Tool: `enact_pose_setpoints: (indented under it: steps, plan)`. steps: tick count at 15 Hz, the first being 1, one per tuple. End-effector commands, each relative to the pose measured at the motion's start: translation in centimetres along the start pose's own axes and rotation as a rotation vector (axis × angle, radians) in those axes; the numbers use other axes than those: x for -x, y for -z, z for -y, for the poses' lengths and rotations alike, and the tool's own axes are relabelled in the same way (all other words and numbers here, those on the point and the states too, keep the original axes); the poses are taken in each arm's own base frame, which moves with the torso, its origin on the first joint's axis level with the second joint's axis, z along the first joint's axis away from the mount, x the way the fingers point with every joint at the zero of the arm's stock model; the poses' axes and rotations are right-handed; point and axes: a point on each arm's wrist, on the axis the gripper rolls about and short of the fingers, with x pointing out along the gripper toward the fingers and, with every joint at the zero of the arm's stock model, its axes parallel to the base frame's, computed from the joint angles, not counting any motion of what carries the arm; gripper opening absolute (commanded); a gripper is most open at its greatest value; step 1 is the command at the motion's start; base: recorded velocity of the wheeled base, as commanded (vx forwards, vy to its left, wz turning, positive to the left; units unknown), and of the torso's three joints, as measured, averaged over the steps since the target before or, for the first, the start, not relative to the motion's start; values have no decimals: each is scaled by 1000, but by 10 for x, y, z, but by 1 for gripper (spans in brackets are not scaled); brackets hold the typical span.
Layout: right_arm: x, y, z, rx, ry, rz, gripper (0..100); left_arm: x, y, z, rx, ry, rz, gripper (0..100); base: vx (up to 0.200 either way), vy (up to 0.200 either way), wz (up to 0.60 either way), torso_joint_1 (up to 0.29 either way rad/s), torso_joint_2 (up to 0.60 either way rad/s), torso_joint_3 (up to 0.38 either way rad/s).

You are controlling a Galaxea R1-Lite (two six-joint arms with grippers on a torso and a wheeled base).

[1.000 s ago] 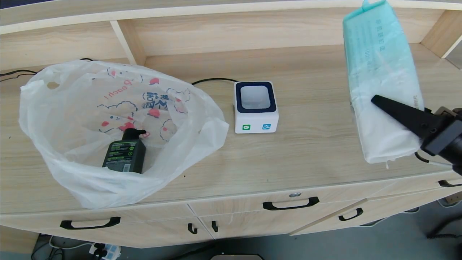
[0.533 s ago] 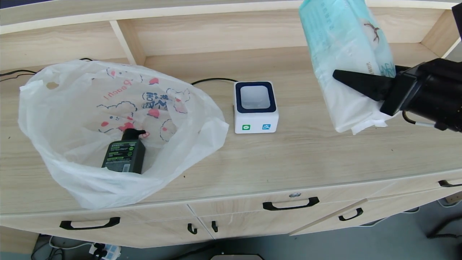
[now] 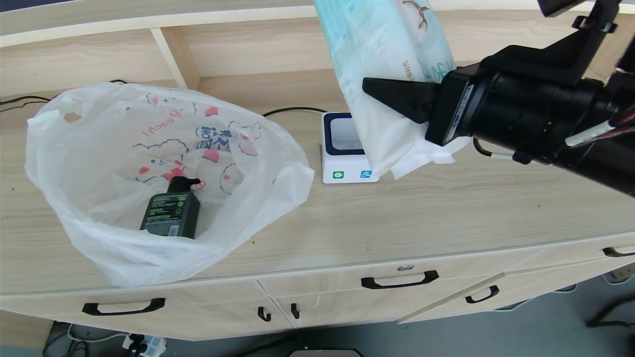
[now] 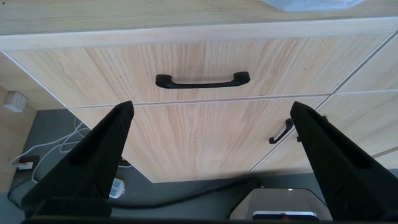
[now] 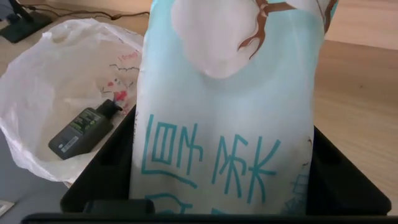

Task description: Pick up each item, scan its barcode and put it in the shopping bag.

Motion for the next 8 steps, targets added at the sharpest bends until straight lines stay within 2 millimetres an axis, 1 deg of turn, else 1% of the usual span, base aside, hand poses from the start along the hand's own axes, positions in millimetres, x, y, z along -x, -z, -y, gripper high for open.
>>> enact_pose_setpoints:
  steps: [1, 2, 4, 6, 8]
  plan:
    - [-15, 16, -4, -5, 10, -42, 0, 0, 0, 0, -1, -1, 0, 100, 0, 0, 0, 0, 0, 0]
    - [-27, 24, -4, -6, 15, -38, 0, 0, 0, 0, 0, 1, -1, 100, 0, 0, 0, 0, 0, 0]
    - [-60, 31, -4, -11, 48, 41, 0, 0, 0, 0, -1, 0, -2, 100, 0, 0, 0, 0, 0, 0]
    - [-89, 45, -5, -20, 101, 127, 0, 0, 0, 0, -4, -1, 2, 100, 0, 0, 0, 0, 0, 0]
    - [-98, 52, -6, -33, 101, 156, 0, 0, 0, 0, -6, -1, 3, 100, 0, 0, 0, 0, 0, 0]
